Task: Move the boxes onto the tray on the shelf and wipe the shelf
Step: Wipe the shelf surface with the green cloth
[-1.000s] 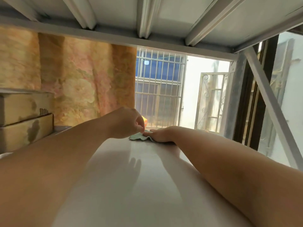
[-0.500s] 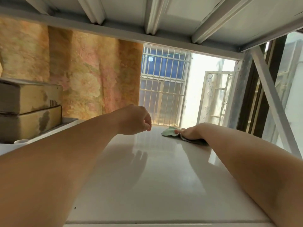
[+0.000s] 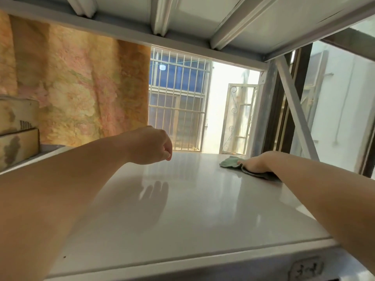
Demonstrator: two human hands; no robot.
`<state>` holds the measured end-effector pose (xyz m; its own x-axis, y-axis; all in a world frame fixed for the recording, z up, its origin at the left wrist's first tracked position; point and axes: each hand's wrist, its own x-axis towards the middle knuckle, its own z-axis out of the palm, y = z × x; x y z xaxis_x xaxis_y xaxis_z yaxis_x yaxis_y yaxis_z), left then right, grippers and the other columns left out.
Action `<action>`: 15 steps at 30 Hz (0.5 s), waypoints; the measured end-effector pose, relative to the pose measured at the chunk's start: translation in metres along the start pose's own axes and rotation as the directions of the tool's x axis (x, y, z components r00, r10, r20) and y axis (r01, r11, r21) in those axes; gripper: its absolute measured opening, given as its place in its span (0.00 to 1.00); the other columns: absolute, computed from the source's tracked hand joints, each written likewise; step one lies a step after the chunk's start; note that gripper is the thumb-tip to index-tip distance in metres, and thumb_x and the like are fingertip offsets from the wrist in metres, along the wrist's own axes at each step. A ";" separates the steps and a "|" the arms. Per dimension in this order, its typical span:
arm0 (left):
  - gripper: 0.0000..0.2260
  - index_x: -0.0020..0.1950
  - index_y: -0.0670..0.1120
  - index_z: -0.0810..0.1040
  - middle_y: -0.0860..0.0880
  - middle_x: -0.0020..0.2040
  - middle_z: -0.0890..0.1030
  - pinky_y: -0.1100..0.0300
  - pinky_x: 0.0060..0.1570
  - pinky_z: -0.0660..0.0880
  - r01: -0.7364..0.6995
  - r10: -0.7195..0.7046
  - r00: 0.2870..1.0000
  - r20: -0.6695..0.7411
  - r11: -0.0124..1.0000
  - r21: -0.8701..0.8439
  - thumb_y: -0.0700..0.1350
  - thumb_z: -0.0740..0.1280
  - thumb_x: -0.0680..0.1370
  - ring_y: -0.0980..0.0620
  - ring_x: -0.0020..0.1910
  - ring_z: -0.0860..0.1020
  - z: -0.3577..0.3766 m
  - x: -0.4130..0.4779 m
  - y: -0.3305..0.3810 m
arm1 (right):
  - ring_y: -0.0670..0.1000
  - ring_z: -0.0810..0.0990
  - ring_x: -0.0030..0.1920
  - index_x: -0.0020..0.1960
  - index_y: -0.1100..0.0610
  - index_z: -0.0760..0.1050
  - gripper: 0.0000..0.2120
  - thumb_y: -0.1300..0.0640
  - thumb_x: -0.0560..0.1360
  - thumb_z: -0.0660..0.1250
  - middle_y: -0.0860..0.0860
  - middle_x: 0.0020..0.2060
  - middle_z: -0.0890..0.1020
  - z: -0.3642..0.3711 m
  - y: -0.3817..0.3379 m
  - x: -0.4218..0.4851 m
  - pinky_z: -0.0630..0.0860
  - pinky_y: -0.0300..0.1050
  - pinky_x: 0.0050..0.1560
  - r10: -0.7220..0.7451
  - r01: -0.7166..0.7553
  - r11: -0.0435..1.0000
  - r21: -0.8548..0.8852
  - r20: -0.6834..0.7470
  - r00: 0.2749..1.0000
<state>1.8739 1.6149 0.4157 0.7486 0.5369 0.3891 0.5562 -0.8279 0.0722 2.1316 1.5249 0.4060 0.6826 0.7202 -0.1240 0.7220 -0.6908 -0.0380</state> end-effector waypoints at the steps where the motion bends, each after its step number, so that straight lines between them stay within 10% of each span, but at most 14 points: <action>1: 0.09 0.52 0.48 0.84 0.53 0.43 0.80 0.65 0.41 0.71 -0.007 0.007 1.000 0.002 1.000 -0.009 0.44 0.64 0.78 0.55 0.42 0.76 0.000 -0.001 0.003 | 0.54 0.66 0.70 0.77 0.59 0.52 0.26 0.47 0.83 0.40 0.58 0.75 0.60 0.001 0.007 -0.001 0.57 0.43 0.70 0.009 -0.009 1.000 0.017 0.007 1.000; 11: 0.10 0.55 0.45 0.82 0.54 0.47 0.81 0.79 0.40 0.65 -0.197 0.199 0.980 -0.002 0.970 -0.144 0.43 0.63 0.78 0.58 0.44 0.76 0.000 -0.012 0.066 | 0.55 0.58 0.75 0.77 0.61 0.50 0.29 0.44 0.83 0.40 0.58 0.76 0.57 0.003 0.034 -0.062 0.54 0.45 0.72 0.041 -0.043 0.998 0.044 0.038 0.998; 15: 0.09 0.54 0.43 0.83 0.50 0.52 0.84 0.66 0.55 0.72 -0.290 0.280 0.956 -0.088 0.946 -0.147 0.41 0.64 0.78 0.58 0.44 0.77 -0.005 -0.017 0.087 | 0.56 0.57 0.75 0.78 0.59 0.50 0.34 0.38 0.80 0.43 0.57 0.76 0.56 0.011 0.047 -0.078 0.53 0.48 0.72 0.043 -0.046 0.995 0.088 0.028 0.999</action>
<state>1.9078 1.5327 0.4194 0.8396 0.2676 0.4728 0.2558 -0.9625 0.0905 2.1112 1.4357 0.4030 0.7098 0.6875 -0.1535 0.6772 -0.7260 -0.1197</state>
